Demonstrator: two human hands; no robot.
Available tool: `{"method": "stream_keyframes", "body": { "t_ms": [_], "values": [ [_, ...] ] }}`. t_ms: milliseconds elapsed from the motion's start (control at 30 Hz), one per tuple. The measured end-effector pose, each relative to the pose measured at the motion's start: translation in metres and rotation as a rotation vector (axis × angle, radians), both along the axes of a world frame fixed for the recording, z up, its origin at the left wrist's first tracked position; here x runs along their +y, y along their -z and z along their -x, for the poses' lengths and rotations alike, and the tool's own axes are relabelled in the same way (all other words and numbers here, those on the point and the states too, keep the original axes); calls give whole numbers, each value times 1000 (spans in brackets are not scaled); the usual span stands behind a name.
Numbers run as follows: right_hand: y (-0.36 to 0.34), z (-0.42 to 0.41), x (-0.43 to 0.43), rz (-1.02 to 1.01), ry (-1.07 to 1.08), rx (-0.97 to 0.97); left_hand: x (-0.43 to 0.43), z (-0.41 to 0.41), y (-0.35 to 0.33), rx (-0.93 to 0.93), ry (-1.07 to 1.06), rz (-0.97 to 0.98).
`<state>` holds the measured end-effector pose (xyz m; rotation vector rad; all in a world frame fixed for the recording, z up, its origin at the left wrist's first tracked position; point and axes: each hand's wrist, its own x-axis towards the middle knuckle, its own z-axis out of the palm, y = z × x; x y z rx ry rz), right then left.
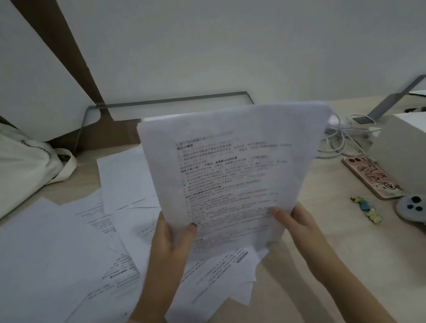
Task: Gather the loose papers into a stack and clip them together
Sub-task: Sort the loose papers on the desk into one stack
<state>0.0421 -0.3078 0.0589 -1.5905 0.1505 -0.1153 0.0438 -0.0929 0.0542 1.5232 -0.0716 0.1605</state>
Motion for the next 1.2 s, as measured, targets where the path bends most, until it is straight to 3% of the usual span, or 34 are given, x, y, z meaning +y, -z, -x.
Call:
{"method": "stream_keyframes", "body": {
  "t_ms": [333,633,833,933,1033,1200],
  "values": [
    [9,8,-69,323,273,129,-63,-4,2,210,164,-75],
    [50,34,-141,443,349,328,-126,-6,45,452,214,-397],
    [58,33,-158,488,326,314,-138,-2,57,308,161,-908],
    [63,32,-159,649,320,325,-141,0,54,225,111,-1139],
    [61,34,-158,851,311,351,-143,1,55,188,98,-1225],
    [55,36,-160,905,298,280,-143,2,55,206,73,-1182]
  ]
}}
